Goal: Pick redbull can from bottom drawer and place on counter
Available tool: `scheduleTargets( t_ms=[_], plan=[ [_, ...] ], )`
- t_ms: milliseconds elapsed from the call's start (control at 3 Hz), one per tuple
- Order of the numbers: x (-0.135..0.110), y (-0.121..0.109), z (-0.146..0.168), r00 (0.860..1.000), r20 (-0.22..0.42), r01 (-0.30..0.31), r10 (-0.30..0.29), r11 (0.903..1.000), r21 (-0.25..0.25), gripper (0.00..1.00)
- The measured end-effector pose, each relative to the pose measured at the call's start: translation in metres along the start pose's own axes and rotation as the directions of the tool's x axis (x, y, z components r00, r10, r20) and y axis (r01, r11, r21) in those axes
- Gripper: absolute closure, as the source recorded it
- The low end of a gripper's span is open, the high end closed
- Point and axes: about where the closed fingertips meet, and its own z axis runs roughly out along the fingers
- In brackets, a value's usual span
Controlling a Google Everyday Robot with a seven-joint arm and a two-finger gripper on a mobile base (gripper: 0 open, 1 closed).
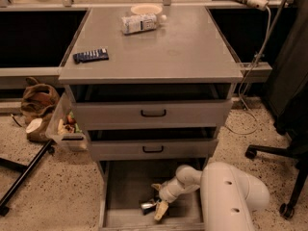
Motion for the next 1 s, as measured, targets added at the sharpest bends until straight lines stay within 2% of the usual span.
scheduleTargets(
  t_ms=[333,1000],
  plan=[
    [0.0187,-0.0001,0.0018,0.999,0.014,-0.035,0.035,0.9994,0.004,0.0],
    [0.0189,-0.0004,0.002,0.999,0.014,-0.035,0.035,0.9994,0.005,0.42]
  ],
)
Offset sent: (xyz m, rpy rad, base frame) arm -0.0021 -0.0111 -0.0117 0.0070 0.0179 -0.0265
